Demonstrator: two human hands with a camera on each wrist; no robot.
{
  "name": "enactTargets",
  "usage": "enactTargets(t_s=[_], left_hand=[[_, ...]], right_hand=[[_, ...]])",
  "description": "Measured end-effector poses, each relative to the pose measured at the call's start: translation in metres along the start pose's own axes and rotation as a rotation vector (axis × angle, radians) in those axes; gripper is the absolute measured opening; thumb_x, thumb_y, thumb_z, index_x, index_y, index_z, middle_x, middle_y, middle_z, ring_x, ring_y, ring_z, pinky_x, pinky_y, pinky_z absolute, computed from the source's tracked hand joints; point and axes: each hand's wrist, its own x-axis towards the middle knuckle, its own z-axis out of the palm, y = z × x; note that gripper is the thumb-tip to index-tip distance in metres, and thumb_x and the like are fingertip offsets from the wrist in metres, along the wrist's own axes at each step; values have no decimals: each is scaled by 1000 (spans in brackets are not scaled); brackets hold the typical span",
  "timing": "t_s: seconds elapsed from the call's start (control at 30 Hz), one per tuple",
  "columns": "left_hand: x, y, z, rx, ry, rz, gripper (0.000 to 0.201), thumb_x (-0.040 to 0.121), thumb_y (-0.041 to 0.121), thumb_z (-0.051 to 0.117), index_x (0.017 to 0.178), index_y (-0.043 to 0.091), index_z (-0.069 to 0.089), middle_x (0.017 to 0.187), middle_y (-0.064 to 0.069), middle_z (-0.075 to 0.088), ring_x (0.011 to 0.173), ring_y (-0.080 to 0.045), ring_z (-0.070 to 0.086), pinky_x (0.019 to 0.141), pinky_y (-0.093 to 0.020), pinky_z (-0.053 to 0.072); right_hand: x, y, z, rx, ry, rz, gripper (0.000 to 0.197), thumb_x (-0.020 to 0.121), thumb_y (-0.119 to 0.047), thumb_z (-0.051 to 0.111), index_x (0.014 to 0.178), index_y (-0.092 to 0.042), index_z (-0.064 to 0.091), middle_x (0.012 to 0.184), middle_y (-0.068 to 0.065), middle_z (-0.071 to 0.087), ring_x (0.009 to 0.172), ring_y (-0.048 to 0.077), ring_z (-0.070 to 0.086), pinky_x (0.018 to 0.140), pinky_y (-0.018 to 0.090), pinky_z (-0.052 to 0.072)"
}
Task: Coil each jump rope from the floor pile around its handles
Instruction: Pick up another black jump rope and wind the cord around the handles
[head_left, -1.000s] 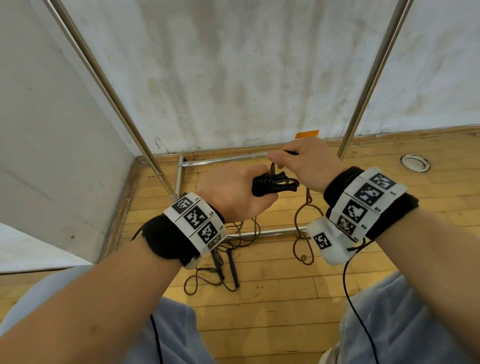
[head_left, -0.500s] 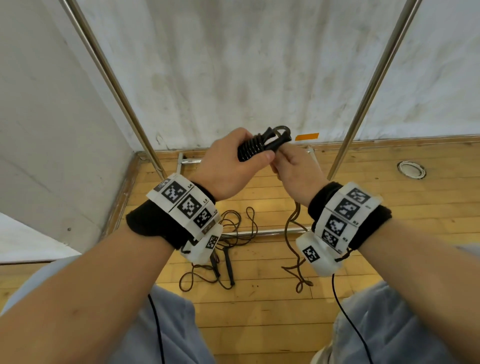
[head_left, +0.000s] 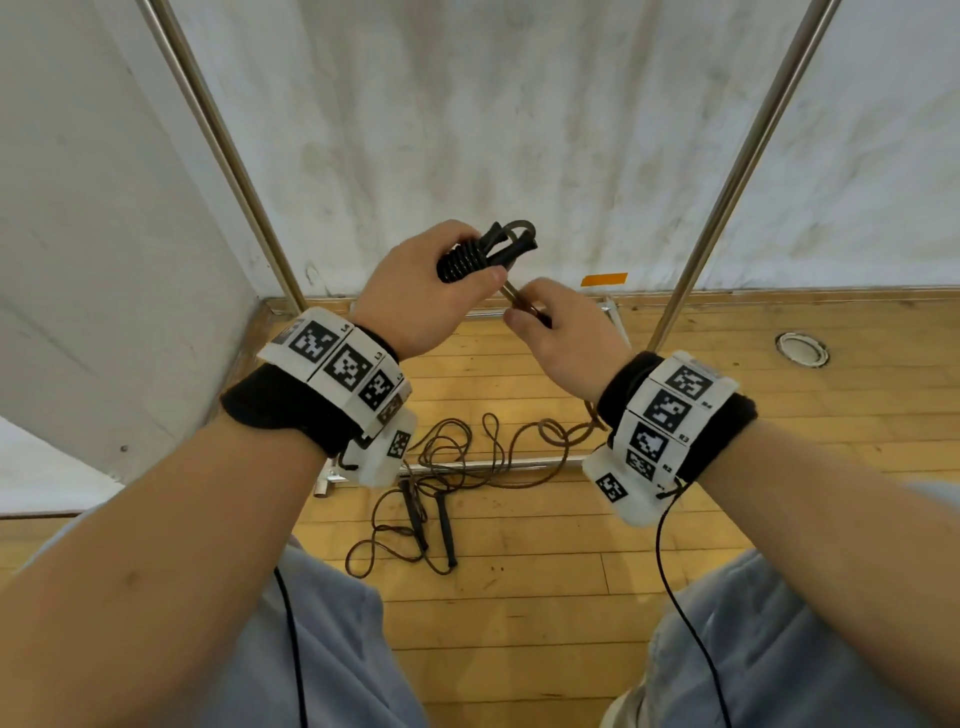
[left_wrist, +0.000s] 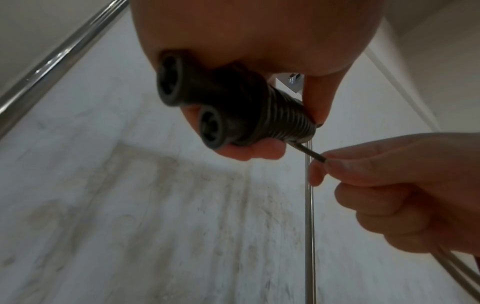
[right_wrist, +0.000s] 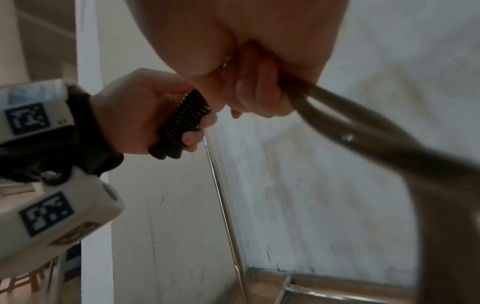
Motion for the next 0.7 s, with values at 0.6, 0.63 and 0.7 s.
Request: enactTargets(t_s=[0.6,0.63,0.7], left_hand=[[5,-33,8,521,-134,-41,33,87,54,55,112,33,50,87,10,57,72,-14,56,57,-28,40],[5,-33,9,544,-148,-43,33,87,55,55,111,33,50,86,10,58,71,-13,55,56,-27,39],[4,-33,15,579,-194,-42,31,86,55,56,108,33,51,85,10,57,70,-12,53,54,-25,37]], right_hand=[[-4,-10,-19,-540,-169,-97,26,97,-33,44,80,-16,53,64,-7,44,56,3,40,47,19,23],[-4,-9,-21,-548,-181,-105,24,98,-31,44,81,-16,54,64,-8,44,56,3,40,47,19,23],[-5,-8,-22,-563,-190,-122,22,98,-29,42,83,-18,53,64,-8,43,56,4,41,48,20,24]])
